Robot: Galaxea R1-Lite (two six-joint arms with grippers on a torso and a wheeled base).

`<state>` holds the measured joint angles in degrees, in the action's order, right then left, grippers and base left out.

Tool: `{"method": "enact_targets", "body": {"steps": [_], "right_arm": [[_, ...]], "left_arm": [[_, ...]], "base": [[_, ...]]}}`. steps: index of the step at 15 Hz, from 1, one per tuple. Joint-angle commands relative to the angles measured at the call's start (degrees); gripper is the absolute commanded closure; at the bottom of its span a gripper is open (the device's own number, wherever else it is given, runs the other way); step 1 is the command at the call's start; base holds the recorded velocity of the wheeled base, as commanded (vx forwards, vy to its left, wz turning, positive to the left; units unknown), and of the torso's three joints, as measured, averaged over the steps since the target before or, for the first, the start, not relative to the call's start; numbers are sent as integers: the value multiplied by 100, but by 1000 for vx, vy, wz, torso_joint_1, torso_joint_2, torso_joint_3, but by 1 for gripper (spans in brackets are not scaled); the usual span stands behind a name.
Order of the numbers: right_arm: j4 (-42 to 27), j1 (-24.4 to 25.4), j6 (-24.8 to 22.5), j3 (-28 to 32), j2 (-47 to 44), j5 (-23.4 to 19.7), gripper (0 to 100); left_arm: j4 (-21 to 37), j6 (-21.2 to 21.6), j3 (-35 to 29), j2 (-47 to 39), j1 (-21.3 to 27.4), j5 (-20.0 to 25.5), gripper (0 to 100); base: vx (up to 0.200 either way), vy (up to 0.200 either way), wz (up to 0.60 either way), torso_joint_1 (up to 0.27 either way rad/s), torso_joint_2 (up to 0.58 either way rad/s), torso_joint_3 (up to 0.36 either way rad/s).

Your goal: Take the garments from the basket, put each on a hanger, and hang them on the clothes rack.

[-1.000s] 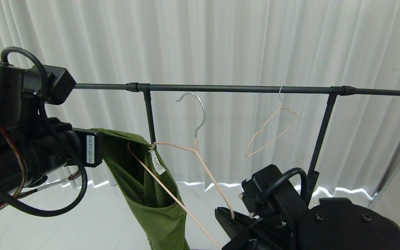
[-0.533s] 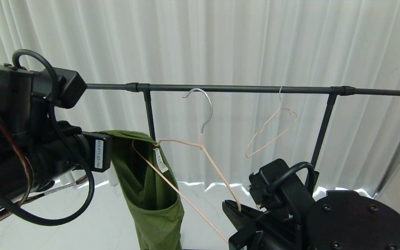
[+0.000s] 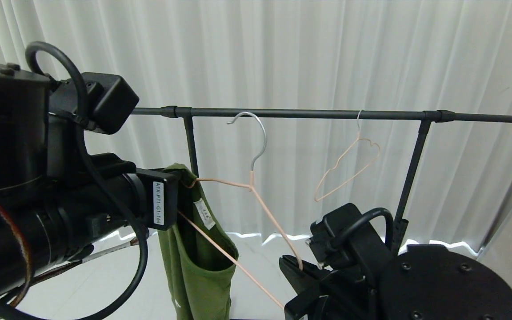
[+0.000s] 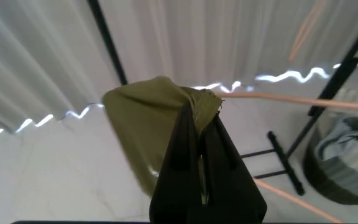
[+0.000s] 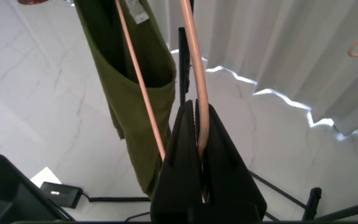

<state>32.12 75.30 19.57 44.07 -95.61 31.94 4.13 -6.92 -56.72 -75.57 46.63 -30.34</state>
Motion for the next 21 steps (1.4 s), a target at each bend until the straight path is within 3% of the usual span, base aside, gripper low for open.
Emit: {"method": "enact_targets", "body": {"steps": [1,4,9,14,21], "right_arm": [[5,20,-5,172,-168,-83,100],[13,28,-5,269,-300,-452,100],[365,2,12,471,-845,-628,100],[532,-42,39,533,-880,-566,100],[673,-95,-76,533,-230,-408,100]], "left_arm": [[0,-28,-67,51,215,2,100],[-9,-55,-76,69,549,2,100],[-9,-55,-331,209,786,2,100],[0,-55,47,631,1287,2,100],[-18,-46,601,877,1191,-77,100]], "base": [[0,0,0,0,0,0],[0,0,0,0,0,0],[0,0,0,0,0,0],[0,0,0,0,0,0],[0,0,0,0,0,0]]}}
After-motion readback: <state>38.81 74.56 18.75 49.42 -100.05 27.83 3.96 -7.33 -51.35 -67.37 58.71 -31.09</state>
